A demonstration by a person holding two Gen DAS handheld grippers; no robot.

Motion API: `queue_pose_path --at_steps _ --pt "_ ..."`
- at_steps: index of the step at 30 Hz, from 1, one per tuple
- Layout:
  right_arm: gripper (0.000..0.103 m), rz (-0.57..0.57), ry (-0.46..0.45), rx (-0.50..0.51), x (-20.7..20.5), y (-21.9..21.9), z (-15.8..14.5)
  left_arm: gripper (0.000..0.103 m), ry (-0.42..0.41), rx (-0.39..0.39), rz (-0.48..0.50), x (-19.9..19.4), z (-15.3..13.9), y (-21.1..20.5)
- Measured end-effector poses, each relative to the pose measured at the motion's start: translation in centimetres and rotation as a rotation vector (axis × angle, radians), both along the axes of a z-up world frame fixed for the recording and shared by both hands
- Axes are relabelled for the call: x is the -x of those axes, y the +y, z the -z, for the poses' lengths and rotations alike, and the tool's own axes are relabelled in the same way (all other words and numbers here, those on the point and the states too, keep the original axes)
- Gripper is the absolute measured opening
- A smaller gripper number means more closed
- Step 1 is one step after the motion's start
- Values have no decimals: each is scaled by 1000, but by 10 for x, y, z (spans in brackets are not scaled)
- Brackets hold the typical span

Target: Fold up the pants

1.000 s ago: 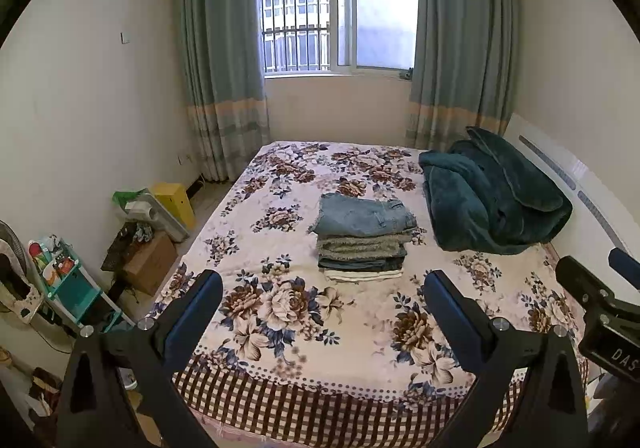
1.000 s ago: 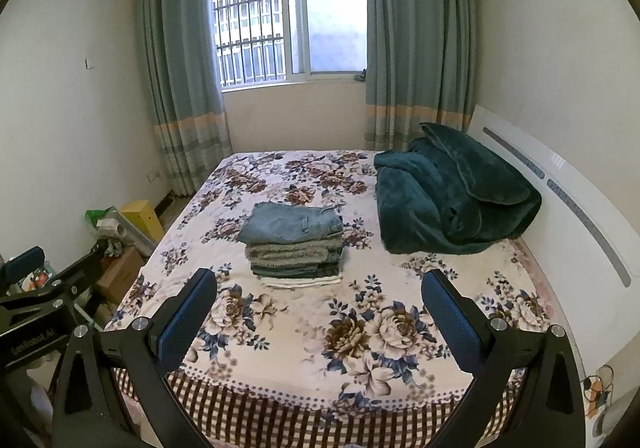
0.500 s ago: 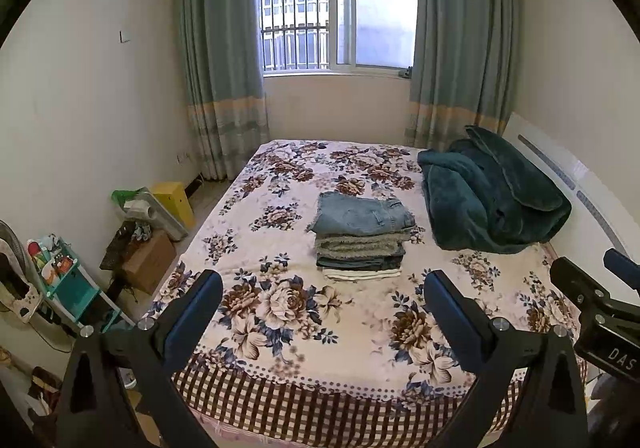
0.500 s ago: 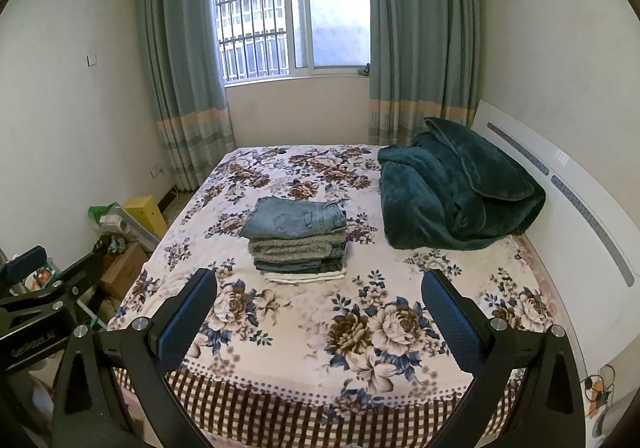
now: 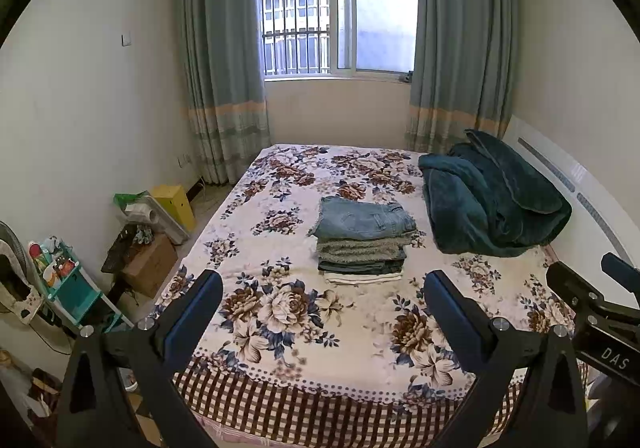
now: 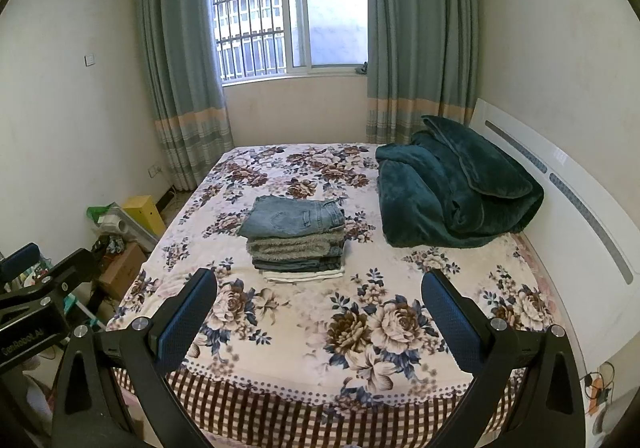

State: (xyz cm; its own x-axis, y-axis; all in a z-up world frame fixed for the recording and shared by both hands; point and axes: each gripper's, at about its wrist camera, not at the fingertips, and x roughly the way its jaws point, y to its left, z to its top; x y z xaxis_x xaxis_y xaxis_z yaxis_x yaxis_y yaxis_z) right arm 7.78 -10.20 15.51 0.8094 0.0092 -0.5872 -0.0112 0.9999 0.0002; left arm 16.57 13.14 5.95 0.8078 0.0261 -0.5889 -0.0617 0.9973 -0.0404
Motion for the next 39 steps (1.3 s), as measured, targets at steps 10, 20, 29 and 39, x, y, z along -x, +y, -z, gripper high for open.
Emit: queue_pose_path --at_steps 10,20,29,39 --pt "103 0 1 0 4 -2 5 103 -7 -1 -3 0 -3 3" --pt "103 -2 1 -2 4 -1 7 103 -6 -7 -5 1 -5 6" --pt "103 -3 0 -2 8 3 15 103 -13 -2 -2 1 -8 13" --pt "103 -3 -1 -3 7 2 15 103 -13 -8 -1 -1 -12 9"
